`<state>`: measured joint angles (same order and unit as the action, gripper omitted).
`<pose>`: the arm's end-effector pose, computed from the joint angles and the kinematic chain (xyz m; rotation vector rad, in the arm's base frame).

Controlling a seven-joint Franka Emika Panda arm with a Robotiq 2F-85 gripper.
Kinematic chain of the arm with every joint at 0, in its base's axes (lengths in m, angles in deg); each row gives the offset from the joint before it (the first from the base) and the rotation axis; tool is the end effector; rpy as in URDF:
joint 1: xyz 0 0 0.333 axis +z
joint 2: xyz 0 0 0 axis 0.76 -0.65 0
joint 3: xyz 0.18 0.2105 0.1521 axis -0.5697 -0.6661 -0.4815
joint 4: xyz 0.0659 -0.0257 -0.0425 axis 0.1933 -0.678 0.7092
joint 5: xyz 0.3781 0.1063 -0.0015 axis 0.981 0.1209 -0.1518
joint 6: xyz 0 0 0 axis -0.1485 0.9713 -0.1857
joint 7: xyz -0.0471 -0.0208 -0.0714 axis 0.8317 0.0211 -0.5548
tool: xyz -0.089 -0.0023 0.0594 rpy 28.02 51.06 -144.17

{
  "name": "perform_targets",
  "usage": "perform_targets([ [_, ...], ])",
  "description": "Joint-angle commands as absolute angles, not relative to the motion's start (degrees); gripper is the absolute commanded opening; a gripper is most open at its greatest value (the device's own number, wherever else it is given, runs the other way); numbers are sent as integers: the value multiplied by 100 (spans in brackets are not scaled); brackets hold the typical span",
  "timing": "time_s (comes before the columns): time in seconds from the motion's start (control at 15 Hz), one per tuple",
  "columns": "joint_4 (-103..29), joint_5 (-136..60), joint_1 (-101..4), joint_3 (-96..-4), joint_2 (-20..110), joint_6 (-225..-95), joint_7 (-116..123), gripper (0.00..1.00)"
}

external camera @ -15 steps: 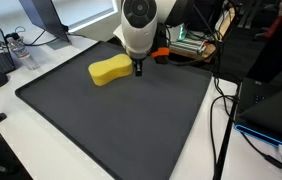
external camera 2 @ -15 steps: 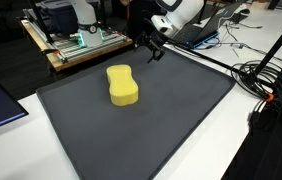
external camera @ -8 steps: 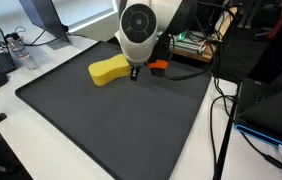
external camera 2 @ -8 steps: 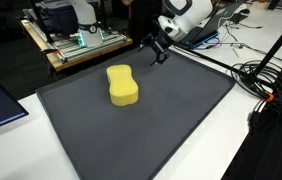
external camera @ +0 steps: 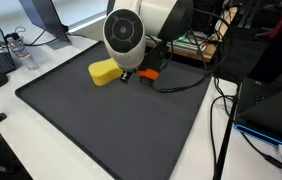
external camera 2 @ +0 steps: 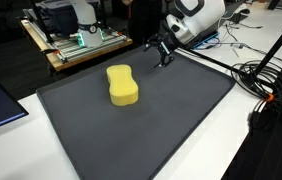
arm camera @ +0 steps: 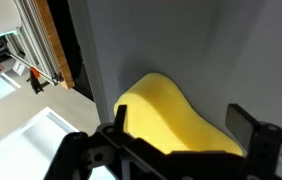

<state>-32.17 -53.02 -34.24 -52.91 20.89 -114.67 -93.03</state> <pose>0.6145 0.1216 0.2151 1.8314 -1.5546 -0.1177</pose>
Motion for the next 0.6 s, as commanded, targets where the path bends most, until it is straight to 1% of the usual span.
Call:
perform_targets([
  [0.0,-2665,-5159,-3343,-5217,1729,-11097,-9629,100],
  [0.13,-2750,-5185,-3327,-5268,1748,-11045,-9584,100],
  [0.53,-3750,-5286,-3329,-5499,2271,-11202,-8914,100],
])
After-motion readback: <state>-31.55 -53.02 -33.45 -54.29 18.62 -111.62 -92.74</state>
